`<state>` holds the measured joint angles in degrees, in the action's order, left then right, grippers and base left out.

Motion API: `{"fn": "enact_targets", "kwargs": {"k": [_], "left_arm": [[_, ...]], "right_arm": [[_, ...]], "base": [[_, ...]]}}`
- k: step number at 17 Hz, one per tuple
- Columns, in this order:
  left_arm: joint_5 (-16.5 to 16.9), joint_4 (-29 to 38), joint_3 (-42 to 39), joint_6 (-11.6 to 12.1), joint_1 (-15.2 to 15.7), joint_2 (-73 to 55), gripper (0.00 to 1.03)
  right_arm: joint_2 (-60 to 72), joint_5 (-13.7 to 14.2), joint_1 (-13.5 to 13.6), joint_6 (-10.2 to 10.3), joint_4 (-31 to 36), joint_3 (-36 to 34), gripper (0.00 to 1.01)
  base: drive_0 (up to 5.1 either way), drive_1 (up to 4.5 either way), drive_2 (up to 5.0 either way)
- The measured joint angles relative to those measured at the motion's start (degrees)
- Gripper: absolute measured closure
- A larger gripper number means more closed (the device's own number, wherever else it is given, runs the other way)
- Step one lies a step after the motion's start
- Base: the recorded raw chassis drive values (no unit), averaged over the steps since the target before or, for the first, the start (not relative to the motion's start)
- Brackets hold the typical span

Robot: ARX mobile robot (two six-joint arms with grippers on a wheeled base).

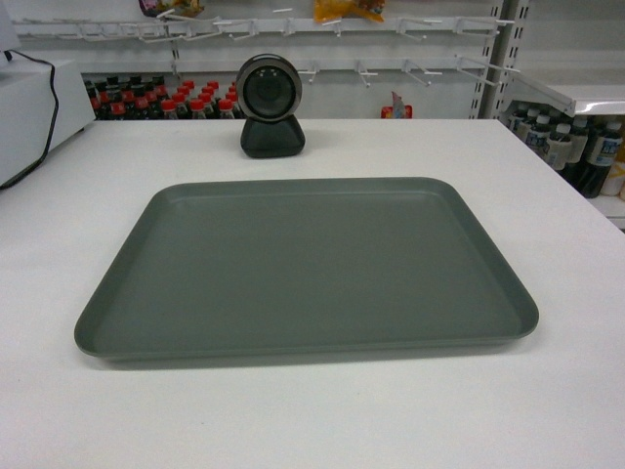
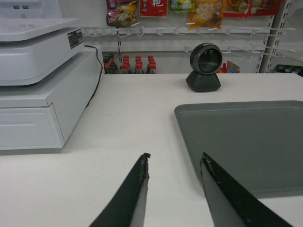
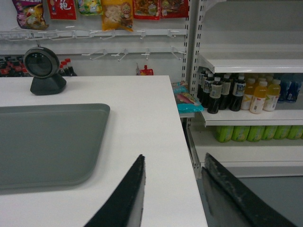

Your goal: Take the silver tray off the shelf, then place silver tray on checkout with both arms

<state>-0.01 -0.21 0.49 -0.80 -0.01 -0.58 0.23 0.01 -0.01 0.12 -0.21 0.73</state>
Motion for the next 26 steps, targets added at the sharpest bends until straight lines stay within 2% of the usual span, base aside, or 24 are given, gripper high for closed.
{"fn": "enact_targets", "kwargs": {"k": [6,7,14,26], "left_arm": [[0.0,0.0,0.0,0.0,0.0,0.0,0.05],[0.0,0.0,0.0,0.1,0.0,0.0,0.04],[0.0,0.0,0.0,0.0,0.0,0.0,0.05],[0.0,-0.2,0.0,0.0,0.0,0.0,0.05]], "right_arm": [[0.0,0.0,0.0,0.0,0.0,0.0,0.01],[0.0,0.0,0.0,0.0,0.0,0.0,0.04],[0.0,0.0,0.0,0.0,0.0,0.0,0.03],[0.0,0.0,0.0,0.0,-0.2,0.0,0.03]], "base": [[0.0,0.0,0.0],[0.0,0.0,0.0],[0.0,0.0,0.0],[0.1,-4.07,4.3]]}}
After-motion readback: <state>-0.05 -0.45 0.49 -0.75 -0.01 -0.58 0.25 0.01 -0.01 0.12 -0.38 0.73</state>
